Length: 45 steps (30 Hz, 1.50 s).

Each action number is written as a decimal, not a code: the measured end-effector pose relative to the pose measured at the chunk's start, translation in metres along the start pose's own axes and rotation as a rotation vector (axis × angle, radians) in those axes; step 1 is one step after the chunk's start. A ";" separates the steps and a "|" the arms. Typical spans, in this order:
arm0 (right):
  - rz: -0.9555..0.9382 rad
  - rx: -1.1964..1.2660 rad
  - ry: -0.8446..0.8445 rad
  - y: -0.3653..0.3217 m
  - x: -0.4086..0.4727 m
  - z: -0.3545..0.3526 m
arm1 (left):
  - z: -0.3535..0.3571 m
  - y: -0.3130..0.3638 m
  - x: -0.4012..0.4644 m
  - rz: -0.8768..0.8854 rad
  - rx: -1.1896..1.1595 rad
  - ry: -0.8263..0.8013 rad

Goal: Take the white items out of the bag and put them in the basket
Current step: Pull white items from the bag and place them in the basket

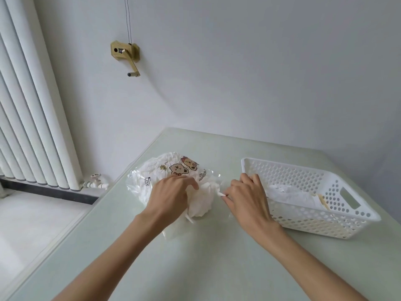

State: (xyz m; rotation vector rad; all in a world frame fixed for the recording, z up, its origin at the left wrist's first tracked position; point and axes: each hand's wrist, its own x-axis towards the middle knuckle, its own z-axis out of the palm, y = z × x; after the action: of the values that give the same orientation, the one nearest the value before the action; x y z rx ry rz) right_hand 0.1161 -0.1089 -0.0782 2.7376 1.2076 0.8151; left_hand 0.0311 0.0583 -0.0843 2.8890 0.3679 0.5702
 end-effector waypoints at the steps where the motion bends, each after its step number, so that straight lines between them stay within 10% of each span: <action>1: -0.026 0.064 0.036 -0.001 -0.004 -0.001 | -0.004 -0.004 -0.002 -0.012 -0.001 0.000; 6: -0.109 0.296 0.175 -0.006 -0.022 0.003 | -0.021 -0.003 -0.006 -0.020 -0.255 -0.044; 10: -0.047 0.547 0.001 0.002 -0.029 -0.007 | -0.009 0.015 0.000 0.085 -0.001 -0.108; 14: 0.114 1.129 -0.243 0.005 -0.043 -0.022 | 0.001 0.008 0.013 0.018 -0.003 -0.045; 20: 0.405 1.598 -0.171 0.000 -0.046 -0.027 | 0.002 0.010 0.023 -0.055 -0.007 -0.096; 25: 0.331 1.222 -0.203 -0.015 -0.038 -0.021 | -0.018 0.012 0.006 0.127 0.029 -0.242; 34: 0.137 0.212 -0.258 -0.027 -0.014 -0.027 | 0.003 0.004 -0.021 0.615 0.274 0.132; 45: 0.216 0.710 -0.095 0.003 -0.006 -0.030 | -0.002 0.000 0.002 0.172 0.132 0.040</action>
State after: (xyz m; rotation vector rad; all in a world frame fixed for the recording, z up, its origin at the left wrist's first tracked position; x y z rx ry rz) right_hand 0.1002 -0.1199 -0.0549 3.4577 1.4093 0.2786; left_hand 0.0324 0.0594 -0.0820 3.0605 0.1686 0.6548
